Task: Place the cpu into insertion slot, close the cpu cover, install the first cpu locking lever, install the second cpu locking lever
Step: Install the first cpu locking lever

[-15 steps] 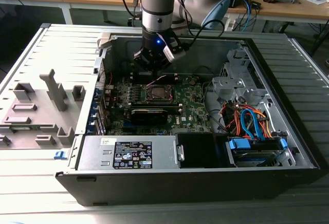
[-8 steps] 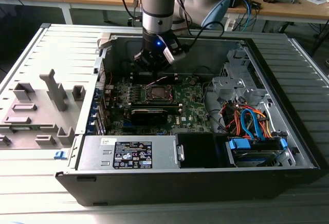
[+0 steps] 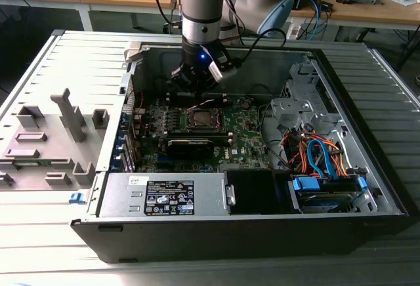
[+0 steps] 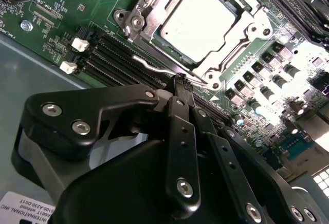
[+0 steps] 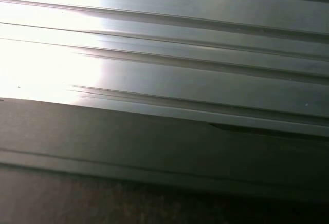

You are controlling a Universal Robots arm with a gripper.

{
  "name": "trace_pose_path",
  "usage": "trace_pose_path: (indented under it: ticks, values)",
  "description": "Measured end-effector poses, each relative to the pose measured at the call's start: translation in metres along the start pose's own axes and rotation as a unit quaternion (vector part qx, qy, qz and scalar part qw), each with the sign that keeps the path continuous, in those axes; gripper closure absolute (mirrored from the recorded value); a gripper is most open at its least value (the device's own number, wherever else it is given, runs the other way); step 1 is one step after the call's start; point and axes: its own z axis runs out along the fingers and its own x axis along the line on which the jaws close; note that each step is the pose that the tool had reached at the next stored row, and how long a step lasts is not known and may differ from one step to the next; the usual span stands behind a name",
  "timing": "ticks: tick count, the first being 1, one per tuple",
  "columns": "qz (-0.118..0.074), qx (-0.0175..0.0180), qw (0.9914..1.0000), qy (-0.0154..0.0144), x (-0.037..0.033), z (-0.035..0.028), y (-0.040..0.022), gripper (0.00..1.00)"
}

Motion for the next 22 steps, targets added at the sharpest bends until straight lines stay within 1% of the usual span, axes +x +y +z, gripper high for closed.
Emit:
trace_pose_path:
  ticks: [3,9,12,15,22]
  values:
    - [0.0,-0.0011,1.0,-0.0011,-0.0008,0.0013,0.0008,0.89]
    - [0.0,-0.0013,1.0,-0.0012,-0.0014,0.0016,0.0008,0.89]
    - [0.0,-0.0013,1.0,-0.0013,-0.0031,0.0019,0.0007,0.89]
    - [0.0,-0.0013,1.0,-0.0013,-0.0072,0.0021,0.0002,0.89]
    - [-0.001,-0.0013,1.0,-0.0013,-0.0198,0.0045,-0.0013,0.89]
